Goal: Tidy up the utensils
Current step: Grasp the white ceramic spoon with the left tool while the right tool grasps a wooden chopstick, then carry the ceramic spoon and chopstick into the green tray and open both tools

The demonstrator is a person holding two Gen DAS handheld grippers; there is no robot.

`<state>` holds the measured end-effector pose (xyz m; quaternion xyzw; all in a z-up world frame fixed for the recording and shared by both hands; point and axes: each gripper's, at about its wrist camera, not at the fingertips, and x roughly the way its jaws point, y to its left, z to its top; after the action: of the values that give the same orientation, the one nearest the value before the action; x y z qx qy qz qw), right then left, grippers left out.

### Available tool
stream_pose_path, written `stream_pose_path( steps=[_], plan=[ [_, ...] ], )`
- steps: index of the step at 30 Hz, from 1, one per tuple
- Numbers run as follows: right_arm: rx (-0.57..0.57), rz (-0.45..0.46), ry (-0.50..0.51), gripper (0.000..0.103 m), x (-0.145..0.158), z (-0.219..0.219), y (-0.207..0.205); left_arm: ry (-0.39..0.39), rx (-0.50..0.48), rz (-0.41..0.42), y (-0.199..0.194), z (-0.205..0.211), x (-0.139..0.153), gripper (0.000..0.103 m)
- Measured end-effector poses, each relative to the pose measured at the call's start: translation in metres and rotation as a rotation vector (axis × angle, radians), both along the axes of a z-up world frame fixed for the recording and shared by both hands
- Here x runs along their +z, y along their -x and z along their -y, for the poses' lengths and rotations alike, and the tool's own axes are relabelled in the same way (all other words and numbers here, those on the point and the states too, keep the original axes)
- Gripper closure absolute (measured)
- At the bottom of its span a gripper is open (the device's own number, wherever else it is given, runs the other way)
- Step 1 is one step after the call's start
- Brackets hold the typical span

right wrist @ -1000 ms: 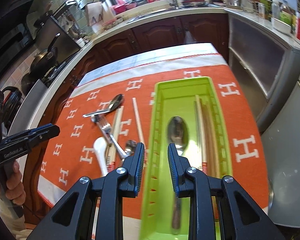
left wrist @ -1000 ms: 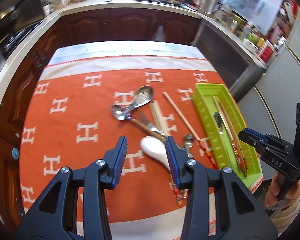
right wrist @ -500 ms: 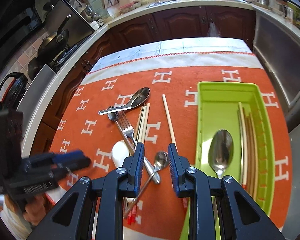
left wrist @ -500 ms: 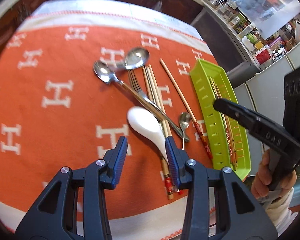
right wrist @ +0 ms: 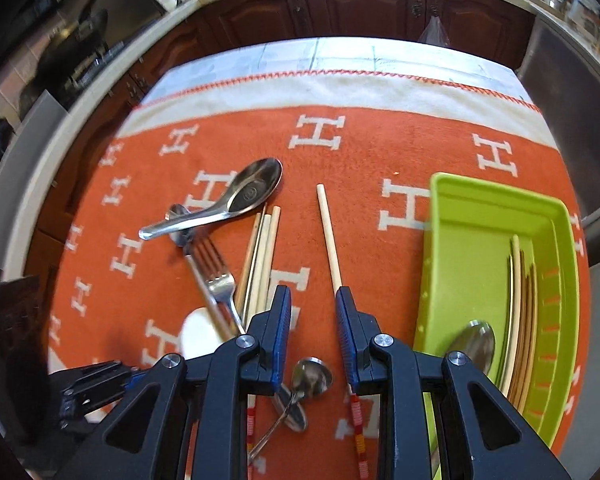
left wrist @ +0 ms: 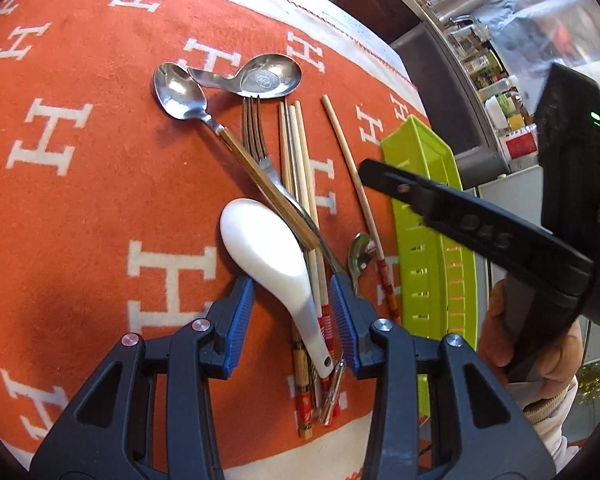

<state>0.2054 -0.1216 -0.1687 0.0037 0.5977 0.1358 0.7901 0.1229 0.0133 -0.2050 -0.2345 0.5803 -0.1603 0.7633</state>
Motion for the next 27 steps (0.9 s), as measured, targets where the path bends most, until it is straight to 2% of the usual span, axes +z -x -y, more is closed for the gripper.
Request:
stream_pose_path(
  steps=[4,6,8,11,12,13,14,16,21,27],
  plan=[
    [0.011,-0.053,0.070,0.079,-0.018,-0.013,-0.013,0.009,0.021,0.004,-0.008,0.001,-0.001,0.072],
    [0.006,-0.056,0.102,0.079,-0.023,-0.016,-0.016,0.001,0.028,0.004,-0.011,0.005,-0.002,0.078],
    [-0.002,-0.105,0.136,0.079,-0.031,-0.017,-0.022,-0.003,0.034,0.000,-0.015,0.007,-0.004,0.084],
    [0.008,-0.102,0.151,0.080,-0.033,-0.021,-0.023,0.019,0.044,-0.007,-0.020,0.005,-0.005,0.088],
    [0.004,-0.103,0.149,0.083,-0.033,-0.021,-0.023,0.023,0.044,-0.005,-0.020,0.005,-0.006,0.091],
    [-0.001,-0.102,0.149,0.091,-0.033,-0.021,-0.025,0.024,0.041,-0.002,-0.022,0.006,-0.006,0.093],
    [-0.004,-0.102,0.144,0.096,-0.032,-0.019,-0.026,0.015,0.037,0.003,-0.023,0.008,-0.005,0.095],
    [-0.002,-0.098,0.130,0.097,-0.031,-0.018,-0.026,-0.013,0.020,0.015,-0.022,0.010,-0.003,0.096],
    [-0.020,-0.084,0.065,0.098,-0.026,-0.007,-0.012,-0.042,-0.052,0.042,-0.016,0.014,0.005,0.096],
    [-0.063,-0.033,-0.041,0.098,0.001,0.018,0.012,-0.090,-0.096,0.105,-0.003,0.014,0.033,0.096]
  ],
)
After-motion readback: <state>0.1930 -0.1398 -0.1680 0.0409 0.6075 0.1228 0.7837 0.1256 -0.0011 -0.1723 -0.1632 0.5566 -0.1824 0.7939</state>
